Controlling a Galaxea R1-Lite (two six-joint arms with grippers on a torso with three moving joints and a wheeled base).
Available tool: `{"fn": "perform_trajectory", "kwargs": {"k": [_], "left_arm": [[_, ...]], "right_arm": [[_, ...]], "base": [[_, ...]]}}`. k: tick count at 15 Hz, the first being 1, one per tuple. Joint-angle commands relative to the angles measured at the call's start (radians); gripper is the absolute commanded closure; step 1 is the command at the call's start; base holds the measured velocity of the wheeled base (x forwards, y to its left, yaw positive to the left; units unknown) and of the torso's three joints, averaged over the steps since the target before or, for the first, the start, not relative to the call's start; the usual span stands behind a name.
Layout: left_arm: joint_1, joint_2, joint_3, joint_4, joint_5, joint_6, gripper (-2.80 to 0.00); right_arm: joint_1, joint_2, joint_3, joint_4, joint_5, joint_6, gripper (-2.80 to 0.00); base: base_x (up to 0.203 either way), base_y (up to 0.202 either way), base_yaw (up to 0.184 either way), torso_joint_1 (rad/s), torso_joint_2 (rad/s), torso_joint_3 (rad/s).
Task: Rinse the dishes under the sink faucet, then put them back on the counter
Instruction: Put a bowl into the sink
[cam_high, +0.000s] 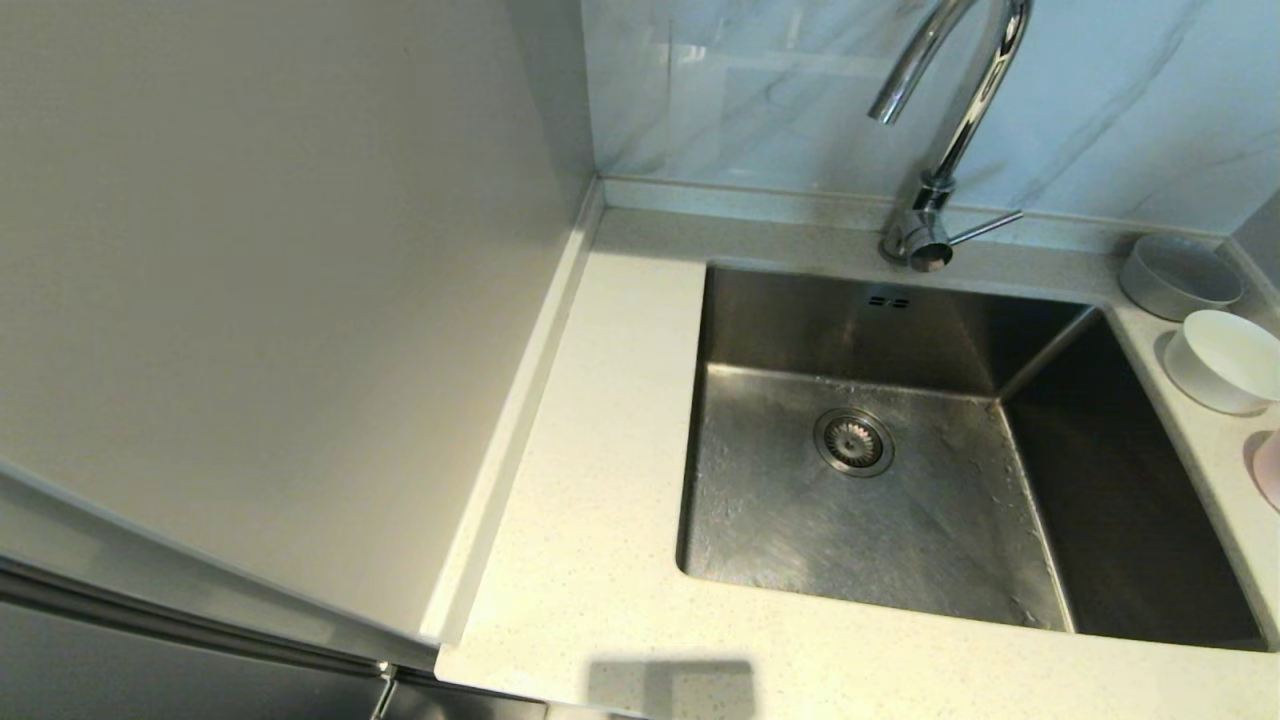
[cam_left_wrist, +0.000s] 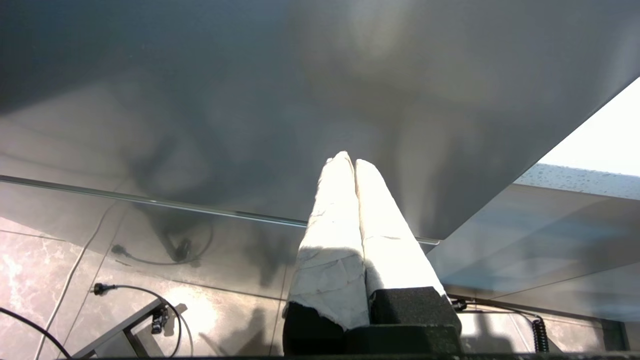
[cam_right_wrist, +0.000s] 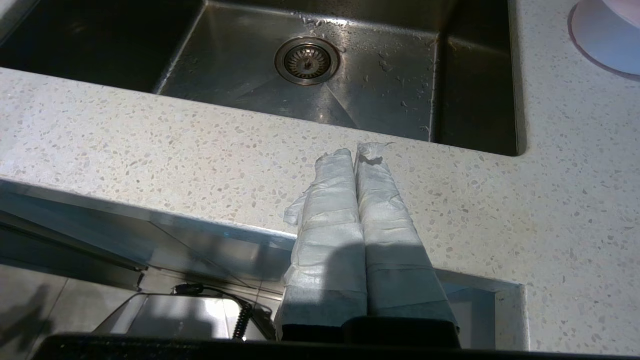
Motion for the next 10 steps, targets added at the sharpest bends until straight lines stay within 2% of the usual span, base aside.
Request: {"fn": "perform_trajectory", "kwargs": {"k": [1,3,5,8,10], "left_arm": [[0.0,-0.003,0.0,-0.001,0.001,0.0,0.0],[0.0,-0.003,0.0,-0.001,0.0,0.0,0.0],[0.0,-0.003,0.0,-0.001,-0.001,0.0,0.0],[0.0,-0.003,0.0,-0.001,0.001,0.0,0.0],[0.0,-0.003,0.0,-0.001,0.001,0.0,0.0]], "right_arm": [[0.0,0.001,0.0,0.0,0.001,0.0,0.0],[0.0,0.025,-0.012,-0.002,0.001,-0.005,0.0],[0.0,0.136,-0.086,-0.003,-0.007,-0.005,0.0],[-0.004,0.395,-0.299,0.007,-0.024,-0.007,0.0],[-0.024,0.62,-0.517,0.046,-0.031,-0.03,0.0]], "base": [[0.0,0.0,0.0,0.0,0.0,0.0],[0.0,0.0,0.0,0.0,0.0,0.0],[0.0,0.0,0.0,0.0,0.0,0.0],[0.0,0.0,0.0,0.0,0.0,0.0],[0.0,0.0,0.0,0.0,0.0,0.0]]}}
